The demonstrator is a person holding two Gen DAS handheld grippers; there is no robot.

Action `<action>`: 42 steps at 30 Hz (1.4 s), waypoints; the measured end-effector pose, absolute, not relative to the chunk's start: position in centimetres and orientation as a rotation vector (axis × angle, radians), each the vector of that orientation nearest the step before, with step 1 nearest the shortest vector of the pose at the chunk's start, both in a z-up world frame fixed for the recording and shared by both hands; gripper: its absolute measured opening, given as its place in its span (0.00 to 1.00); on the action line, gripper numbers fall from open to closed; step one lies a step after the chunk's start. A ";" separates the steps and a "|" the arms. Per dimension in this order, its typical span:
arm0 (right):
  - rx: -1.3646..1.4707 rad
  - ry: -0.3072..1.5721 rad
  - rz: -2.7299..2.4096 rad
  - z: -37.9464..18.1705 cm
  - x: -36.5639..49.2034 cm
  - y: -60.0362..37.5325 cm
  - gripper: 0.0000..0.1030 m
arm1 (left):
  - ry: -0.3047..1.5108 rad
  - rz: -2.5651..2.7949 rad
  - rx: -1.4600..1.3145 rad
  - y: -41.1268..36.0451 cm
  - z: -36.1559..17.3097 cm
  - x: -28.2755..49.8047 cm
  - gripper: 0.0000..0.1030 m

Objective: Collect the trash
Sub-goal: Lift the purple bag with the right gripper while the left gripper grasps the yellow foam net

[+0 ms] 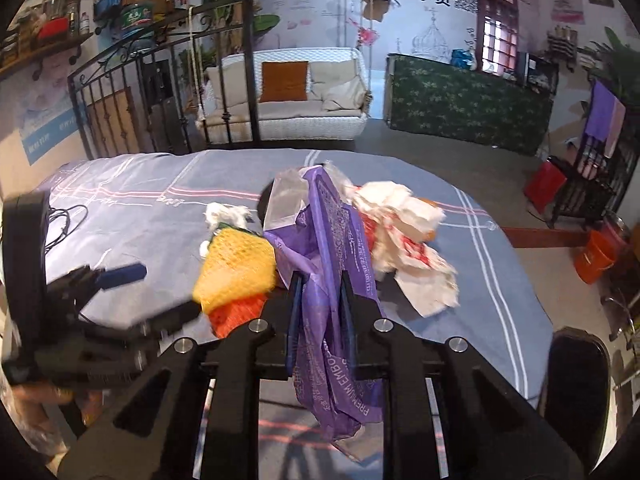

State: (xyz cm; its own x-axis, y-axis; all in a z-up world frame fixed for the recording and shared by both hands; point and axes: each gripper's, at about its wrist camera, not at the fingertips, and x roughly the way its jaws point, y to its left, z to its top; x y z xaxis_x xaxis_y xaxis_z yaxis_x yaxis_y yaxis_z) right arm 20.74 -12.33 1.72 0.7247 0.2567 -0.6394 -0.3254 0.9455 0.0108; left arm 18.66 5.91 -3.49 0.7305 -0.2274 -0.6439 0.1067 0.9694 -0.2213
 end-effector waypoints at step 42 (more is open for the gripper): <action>0.056 0.711 0.180 -1.6 16.7 -18.6 0.18 | 0.621 -0.285 -0.161 3.9 -0.6 17.4 0.09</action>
State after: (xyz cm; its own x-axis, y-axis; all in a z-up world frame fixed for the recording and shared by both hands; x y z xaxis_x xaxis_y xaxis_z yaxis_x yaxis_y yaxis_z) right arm 16.67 -18.58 -1.64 0.7427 0.1830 -0.6441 -0.1449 0.9831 0.1122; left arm 17.38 3.91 -0.61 0.7762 -0.3102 -0.5489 0.2145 0.9486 -0.2328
